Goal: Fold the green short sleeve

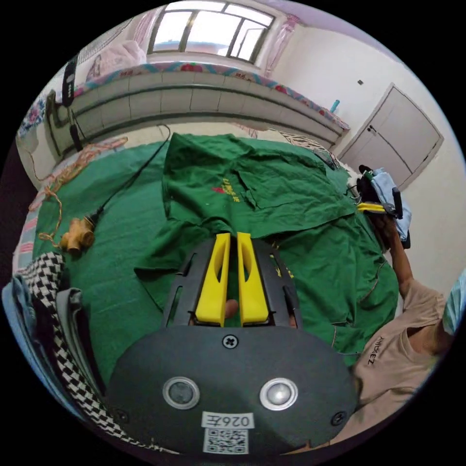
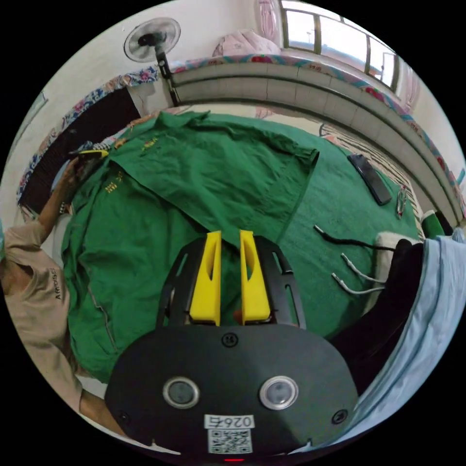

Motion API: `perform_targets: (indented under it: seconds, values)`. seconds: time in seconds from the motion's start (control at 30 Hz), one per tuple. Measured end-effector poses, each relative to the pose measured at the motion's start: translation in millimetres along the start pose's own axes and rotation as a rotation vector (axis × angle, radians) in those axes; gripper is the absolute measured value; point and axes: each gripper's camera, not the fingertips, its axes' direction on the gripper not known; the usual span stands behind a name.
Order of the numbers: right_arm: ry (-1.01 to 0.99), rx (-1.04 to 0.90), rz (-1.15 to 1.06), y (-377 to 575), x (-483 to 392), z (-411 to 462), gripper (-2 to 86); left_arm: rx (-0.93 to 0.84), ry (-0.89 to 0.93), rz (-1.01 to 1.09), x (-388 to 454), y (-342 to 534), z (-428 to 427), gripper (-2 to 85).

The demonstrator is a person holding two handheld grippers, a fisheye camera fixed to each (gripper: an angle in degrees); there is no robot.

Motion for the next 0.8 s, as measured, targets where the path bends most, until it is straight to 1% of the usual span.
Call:
perform_targets:
  seconds: [0.07,0.13,0.2,0.23,0.27,0.33,0.37,0.4,0.47,0.5,0.53,0.57,0.63,0.7,0.73,0.77,0.8]
  values:
    - [-0.061,0.118,0.020,-8,-4,-28,1.2,0.020,-0.047,0.055,13,-14,-6,0.3]
    - [-0.071,0.163,0.047,-21,-6,-32,0.0,0.011,-0.072,0.098,28,-36,5,0.1]
    - [-0.072,0.120,0.064,-38,-8,-16,-0.6,-0.020,-0.047,0.113,38,-46,23,-0.1]
    - [-0.062,0.040,0.061,-49,-10,4,-0.8,-0.059,-0.018,0.118,43,-46,37,-0.3]
    - [-0.026,-0.084,0.043,-54,-13,28,-1.0,-0.085,-0.005,0.124,46,-43,45,-0.4]
    - [0.038,-0.208,0.011,-48,-18,54,-1.1,-0.234,0.005,0.140,51,-19,69,-0.6]
    - [-0.002,-0.128,0.043,-38,-16,43,-1.2,-0.255,-0.004,0.131,50,-10,70,-0.7]
    - [-0.023,-0.126,0.073,-33,-13,39,-1.2,-0.245,0.009,0.096,45,7,62,-0.7]
    - [-0.040,-0.124,0.119,-12,-11,23,-1.2,-0.162,0.092,0.024,36,23,34,-0.7]
    - [-0.029,-0.124,0.129,-8,-12,19,-1.1,-0.077,0.130,0.001,35,28,11,-0.8]
    - [0.008,-0.117,0.141,-1,-19,9,-1.1,0.023,0.121,-0.017,38,32,-12,-0.8]
    - [0.042,-0.095,0.134,2,-31,-1,-1.0,0.078,0.106,-0.020,41,34,-23,-0.8]
    - [0.043,-0.041,0.102,4,-55,-15,-1.0,0.252,0.040,0.015,63,37,-48,-0.9]
    - [0.014,-0.003,0.048,4,-83,-21,-0.9,0.270,-0.018,0.067,80,35,-36,-0.9]
    - [0.003,-0.019,0.015,5,-100,-16,-0.9,0.148,-0.066,0.107,88,29,-9,-0.9]
    - [0.025,-0.113,-0.017,7,-116,-2,-0.9,0.036,-0.089,0.134,91,26,11,-0.9]
    - [0.057,-0.188,-0.034,9,-123,7,-0.9,-0.205,-0.117,0.162,89,26,56,-0.9]
